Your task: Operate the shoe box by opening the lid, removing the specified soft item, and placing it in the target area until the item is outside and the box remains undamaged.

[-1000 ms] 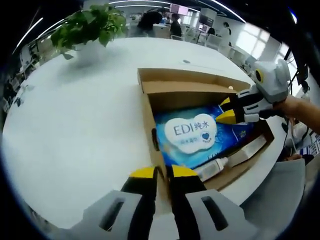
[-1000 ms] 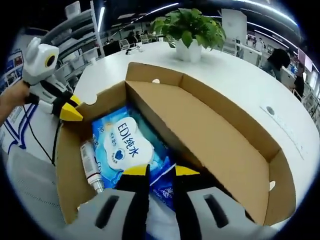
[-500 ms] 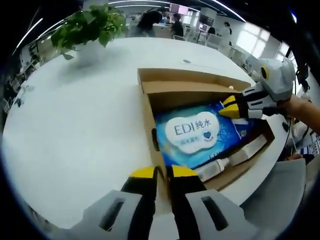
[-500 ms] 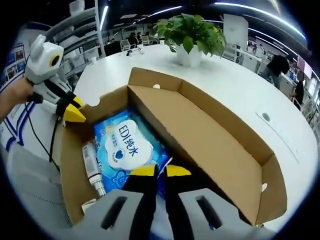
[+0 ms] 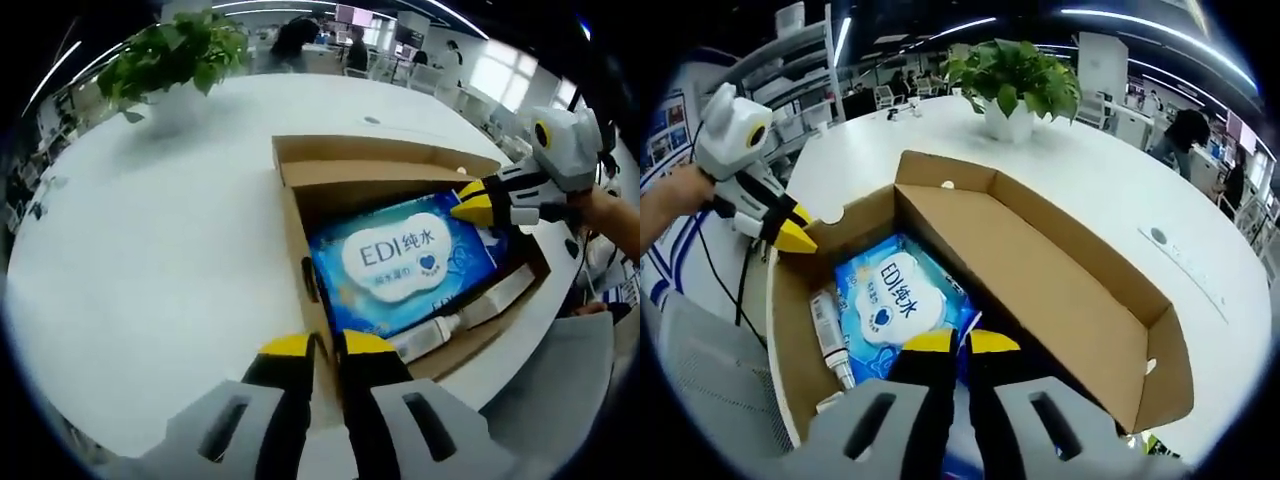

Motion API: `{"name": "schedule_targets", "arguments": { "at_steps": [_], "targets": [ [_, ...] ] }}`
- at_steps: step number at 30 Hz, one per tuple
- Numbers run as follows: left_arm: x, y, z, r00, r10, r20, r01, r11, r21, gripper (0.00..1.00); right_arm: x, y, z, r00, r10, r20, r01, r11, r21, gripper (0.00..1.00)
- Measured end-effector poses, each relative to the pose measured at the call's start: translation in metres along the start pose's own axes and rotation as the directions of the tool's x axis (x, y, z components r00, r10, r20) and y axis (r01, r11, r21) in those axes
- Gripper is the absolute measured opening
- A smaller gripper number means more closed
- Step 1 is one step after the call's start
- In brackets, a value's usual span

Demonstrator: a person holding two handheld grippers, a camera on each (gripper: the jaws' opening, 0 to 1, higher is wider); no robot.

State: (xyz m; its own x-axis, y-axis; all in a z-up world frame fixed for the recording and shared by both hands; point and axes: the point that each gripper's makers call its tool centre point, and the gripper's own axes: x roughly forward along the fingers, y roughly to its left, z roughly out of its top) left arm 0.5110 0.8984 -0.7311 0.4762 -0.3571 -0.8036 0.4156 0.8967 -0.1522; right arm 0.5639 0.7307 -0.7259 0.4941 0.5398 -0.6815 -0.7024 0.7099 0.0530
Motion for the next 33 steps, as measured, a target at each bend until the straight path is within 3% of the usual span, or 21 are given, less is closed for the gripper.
{"name": "schedule_targets", "arguments": {
  "at_steps": [23,33],
  "targets": [
    [-0.002,-0.002,0.001,0.999,0.015,-0.048,-0.011,0.997,0.071,0.08,-0.023,-0.014,-0.015,0.999,-0.044,0.004,0.044,0.998,0.042,0.01],
    [-0.015,-0.007,0.026,1.0,0.015,0.002,-0.015,0.994,0.112,0.13,-0.02,-0.018,-0.021,0.999,-0.043,-0.01,0.044,0.997,0.056,0.01]
  ]
}}
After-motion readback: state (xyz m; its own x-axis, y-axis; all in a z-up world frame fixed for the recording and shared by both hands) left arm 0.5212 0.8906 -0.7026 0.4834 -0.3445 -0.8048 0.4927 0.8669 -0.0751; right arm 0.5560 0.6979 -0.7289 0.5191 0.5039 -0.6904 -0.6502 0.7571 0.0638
